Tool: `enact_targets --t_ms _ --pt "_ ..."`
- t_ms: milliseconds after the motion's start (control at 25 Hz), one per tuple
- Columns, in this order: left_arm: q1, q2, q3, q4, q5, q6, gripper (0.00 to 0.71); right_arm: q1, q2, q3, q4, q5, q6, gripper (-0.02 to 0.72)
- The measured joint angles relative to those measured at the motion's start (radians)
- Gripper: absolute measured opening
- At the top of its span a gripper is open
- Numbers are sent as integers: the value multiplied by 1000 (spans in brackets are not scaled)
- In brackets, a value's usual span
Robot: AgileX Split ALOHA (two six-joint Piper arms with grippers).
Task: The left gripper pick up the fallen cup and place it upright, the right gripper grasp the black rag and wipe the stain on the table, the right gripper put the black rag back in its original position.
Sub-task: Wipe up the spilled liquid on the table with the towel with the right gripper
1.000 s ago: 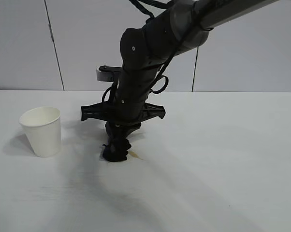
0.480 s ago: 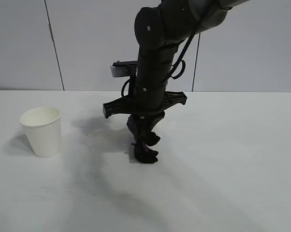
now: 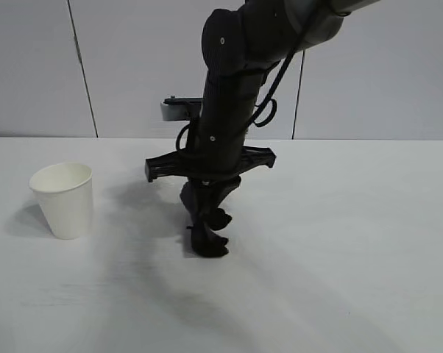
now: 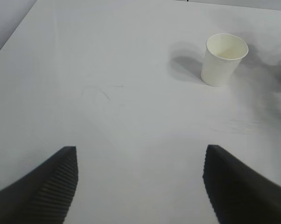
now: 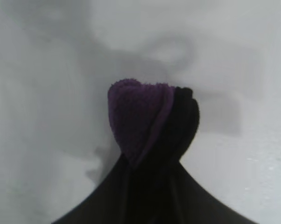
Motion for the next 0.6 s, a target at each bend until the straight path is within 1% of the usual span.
enact_targets --t_ms 40,120,280,440,600 --pt "0 0 0 0 0 0 539 7 0 0 19 -10 0 99" --pt "0 0 0 0 0 0 539 25 0 0 37 -34 7 99" --pt "0 0 0 0 0 0 539 61 0 0 39 -98 30 99" --pt "0 0 0 0 0 0 539 91 0 0 -20 -130 36 99" --pt "0 0 0 0 0 0 539 94 1 0 -78 -123 52 99"
